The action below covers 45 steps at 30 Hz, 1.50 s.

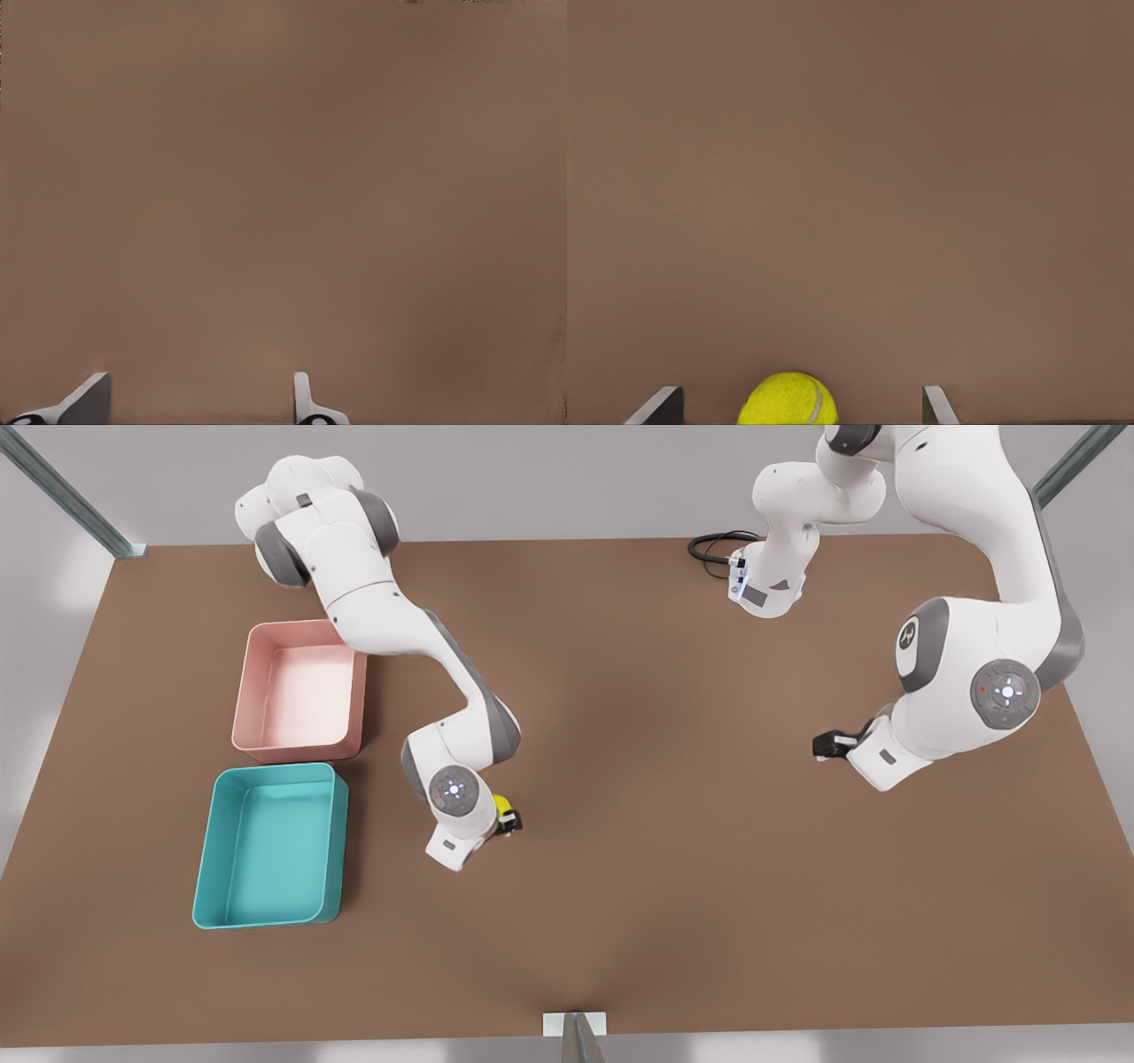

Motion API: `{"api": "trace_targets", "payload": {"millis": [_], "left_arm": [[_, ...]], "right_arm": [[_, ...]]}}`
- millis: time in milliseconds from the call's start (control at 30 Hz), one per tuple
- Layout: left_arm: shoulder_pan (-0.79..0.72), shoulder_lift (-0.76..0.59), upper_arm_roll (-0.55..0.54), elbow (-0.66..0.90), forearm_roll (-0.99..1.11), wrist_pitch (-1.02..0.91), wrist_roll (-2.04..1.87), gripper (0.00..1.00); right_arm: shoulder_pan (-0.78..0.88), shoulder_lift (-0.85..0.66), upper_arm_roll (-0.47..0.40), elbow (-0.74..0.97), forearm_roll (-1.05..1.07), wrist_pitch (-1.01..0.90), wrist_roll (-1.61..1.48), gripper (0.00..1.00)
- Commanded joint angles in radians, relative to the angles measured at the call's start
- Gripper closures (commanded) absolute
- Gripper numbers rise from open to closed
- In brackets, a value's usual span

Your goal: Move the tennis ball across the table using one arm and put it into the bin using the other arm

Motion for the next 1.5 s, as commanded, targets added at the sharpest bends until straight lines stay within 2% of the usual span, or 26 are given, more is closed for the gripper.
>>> {"api": "trace_targets", "payload": {"millis": [0,100,400,1133,1167,1233,1300,1467], "left_arm": [[0.000,0.002,0.000,0.000,-0.001,-0.003,-0.295,0.00],[0.000,0.007,0.000,0.000,-0.001,-0.004,-0.295,0.00],[0.003,0.013,0.000,0.000,-0.004,-0.004,-0.295,0.00],[0.013,0.030,0.001,0.000,-0.025,-0.003,-0.295,0.00],[0.013,0.030,0.001,0.000,-0.024,-0.003,-0.293,0.00],[0.014,0.030,0.001,0.000,-0.022,-0.001,-0.291,0.00],[0.014,0.030,0.001,0.000,-0.022,-0.001,-0.291,0.00],[0.014,0.030,0.001,0.002,-0.022,-0.001,-0.291,0.00]], "right_arm": [[0.014,-0.040,0.000,-0.093,-0.009,0.180,0.337,0.00],[0.048,-0.086,0.000,-0.229,-0.017,0.286,0.337,0.00],[0.082,-0.087,0.000,-0.331,-0.027,0.361,0.337,0.00],[0.106,-0.033,0.000,-0.403,-0.049,0.482,0.337,0.00],[0.106,-0.033,0.000,-0.405,-0.047,0.482,0.337,0.01],[0.103,-0.031,0.000,-0.405,-0.049,0.482,0.329,0.17],[0.101,-0.033,0.000,-0.405,-0.049,0.479,0.329,0.24],[0.080,-0.073,-0.006,-0.403,-0.049,0.467,0.307,0.26]]}}
